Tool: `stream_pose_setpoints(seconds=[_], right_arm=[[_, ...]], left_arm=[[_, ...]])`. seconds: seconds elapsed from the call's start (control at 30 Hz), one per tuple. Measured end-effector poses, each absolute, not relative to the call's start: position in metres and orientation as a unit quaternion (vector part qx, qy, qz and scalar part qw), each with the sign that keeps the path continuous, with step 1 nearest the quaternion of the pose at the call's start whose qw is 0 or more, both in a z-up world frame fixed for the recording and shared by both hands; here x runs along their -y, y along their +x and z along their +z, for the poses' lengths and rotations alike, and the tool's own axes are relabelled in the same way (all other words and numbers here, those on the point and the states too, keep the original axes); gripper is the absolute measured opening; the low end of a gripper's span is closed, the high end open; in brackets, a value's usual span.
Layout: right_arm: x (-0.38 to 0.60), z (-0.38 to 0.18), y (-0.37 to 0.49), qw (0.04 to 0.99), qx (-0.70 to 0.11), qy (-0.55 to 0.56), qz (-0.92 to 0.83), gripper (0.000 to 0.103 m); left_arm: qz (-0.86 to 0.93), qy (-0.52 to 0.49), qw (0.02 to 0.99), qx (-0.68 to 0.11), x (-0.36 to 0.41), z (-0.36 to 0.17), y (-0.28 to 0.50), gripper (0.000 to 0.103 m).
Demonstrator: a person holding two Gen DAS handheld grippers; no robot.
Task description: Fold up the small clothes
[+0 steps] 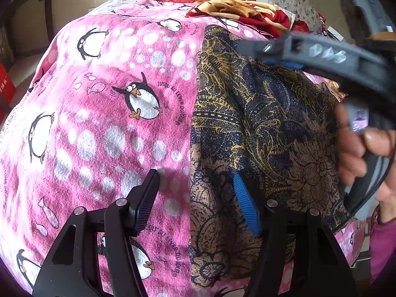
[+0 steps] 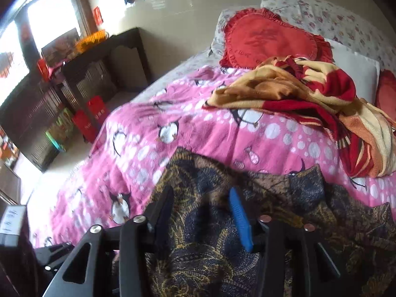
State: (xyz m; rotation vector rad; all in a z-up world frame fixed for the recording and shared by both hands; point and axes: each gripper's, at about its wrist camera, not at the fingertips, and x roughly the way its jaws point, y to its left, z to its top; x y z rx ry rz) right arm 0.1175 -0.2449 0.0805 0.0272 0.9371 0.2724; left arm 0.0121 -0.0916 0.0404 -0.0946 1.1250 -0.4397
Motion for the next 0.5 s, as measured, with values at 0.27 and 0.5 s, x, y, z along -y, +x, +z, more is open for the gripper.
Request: stream_pose_setpoints(seconds=[0.27,0.5], right_arm=[[0.246,0.068,0.137,0.865,-0.488,0.048,0.102,0.05],[0.212,0.067,0.146,0.854,-0.514,0.007,0.082,0.081]], left_arm=[[-0.219,-0.061,0.819,-0.526,0.084,0.036,0.007,0.062],[-0.238,-0.143,0.813,-0.512,0.06,0.027,0.002,0.066]])
